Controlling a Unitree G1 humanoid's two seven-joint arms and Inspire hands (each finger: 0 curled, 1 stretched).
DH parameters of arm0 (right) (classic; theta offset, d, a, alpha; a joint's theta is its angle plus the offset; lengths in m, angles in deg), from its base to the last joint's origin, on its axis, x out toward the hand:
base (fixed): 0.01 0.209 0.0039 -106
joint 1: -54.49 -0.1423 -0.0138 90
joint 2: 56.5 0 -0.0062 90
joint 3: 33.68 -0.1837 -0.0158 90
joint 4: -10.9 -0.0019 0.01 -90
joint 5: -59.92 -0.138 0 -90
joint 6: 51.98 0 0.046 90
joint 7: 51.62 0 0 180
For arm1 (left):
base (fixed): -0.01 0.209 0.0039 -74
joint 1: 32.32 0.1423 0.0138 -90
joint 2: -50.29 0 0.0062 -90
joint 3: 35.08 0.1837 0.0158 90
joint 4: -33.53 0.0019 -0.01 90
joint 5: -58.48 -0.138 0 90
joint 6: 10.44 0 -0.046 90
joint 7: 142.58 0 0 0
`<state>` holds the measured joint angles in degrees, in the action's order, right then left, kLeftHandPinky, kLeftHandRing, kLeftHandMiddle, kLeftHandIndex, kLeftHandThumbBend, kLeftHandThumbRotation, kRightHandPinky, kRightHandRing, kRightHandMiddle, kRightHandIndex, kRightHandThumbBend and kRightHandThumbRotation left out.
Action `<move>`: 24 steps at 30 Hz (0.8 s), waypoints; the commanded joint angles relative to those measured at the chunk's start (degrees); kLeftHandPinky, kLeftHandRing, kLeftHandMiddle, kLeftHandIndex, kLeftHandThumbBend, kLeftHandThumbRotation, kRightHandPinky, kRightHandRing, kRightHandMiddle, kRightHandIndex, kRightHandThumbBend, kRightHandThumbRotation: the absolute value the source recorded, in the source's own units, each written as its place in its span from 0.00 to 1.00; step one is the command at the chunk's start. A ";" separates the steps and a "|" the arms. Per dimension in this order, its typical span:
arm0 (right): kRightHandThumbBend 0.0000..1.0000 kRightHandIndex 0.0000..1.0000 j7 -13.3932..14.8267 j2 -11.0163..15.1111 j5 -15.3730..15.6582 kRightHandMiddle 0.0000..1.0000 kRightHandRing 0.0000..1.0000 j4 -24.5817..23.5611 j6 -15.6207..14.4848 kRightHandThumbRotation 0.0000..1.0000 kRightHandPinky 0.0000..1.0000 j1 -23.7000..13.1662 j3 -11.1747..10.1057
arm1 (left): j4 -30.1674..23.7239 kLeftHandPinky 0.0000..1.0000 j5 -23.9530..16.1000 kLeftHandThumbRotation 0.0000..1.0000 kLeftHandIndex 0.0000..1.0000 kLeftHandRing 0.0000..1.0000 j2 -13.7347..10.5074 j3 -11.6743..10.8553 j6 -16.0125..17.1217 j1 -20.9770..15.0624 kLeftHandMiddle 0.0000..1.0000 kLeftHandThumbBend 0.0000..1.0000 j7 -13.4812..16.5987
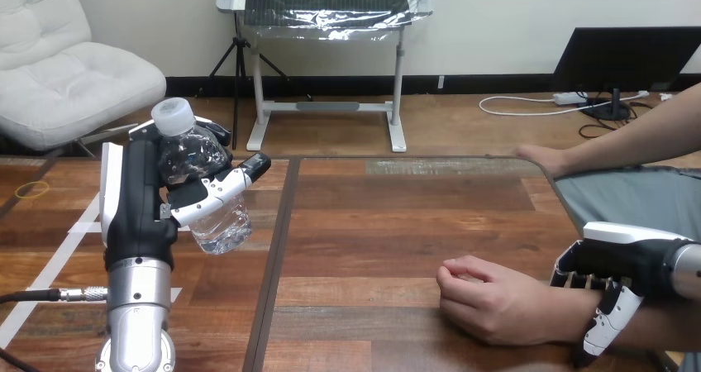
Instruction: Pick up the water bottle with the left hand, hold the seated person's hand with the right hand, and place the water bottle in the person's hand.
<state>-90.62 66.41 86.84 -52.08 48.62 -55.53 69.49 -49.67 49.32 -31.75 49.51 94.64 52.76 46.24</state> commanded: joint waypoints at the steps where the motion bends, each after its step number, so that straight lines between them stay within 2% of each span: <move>1: 1.00 0.59 0.74 -0.74 0.37 0.57 0.50 -0.38 0.36 0.13 0.43 1.82 1.22 | -0.74 0.25 0.72 0.00 0.41 0.32 -0.23 -0.41 1.63 -3.06 0.37 0.64 -0.01; 9: 0.97 0.54 1.59 -0.97 0.57 0.54 0.47 -0.09 0.98 0.20 0.38 2.02 1.36 | -0.90 0.25 0.65 0.00 0.41 0.32 -0.25 -0.32 1.43 -3.06 0.37 0.64 0.02; 11: 0.94 0.53 2.07 -1.09 0.35 0.53 0.46 0.37 1.74 0.25 0.37 2.07 1.24 | -0.91 0.25 0.66 0.00 0.41 0.32 -0.27 -0.31 1.47 -3.04 0.37 0.64 0.01; 14: 0.90 0.51 2.03 -1.20 0.69 0.51 0.44 0.48 1.19 0.32 0.35 1.90 1.44 | -0.86 0.25 0.85 0.00 0.41 0.32 -0.21 -0.38 1.39 -3.10 0.37 0.64 -0.04; 20: 0.86 0.49 2.91 -1.18 0.32 0.49 0.41 0.18 1.94 0.36 0.33 2.27 1.03 | -1.18 0.26 0.57 0.00 0.41 0.32 -0.29 -0.33 1.01 -3.01 0.38 0.64 0.02; 24: 0.88 0.47 3.50 -1.18 -0.17 0.47 0.39 0.71 2.93 0.34 0.31 2.36 0.78 | -0.96 0.26 0.93 0.00 0.41 0.32 -0.13 -0.38 1.46 -3.09 0.37 0.64 -0.04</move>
<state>-87.86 66.41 87.13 -52.07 50.29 -54.54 69.52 -49.67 49.72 -31.74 49.46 94.64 52.76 46.11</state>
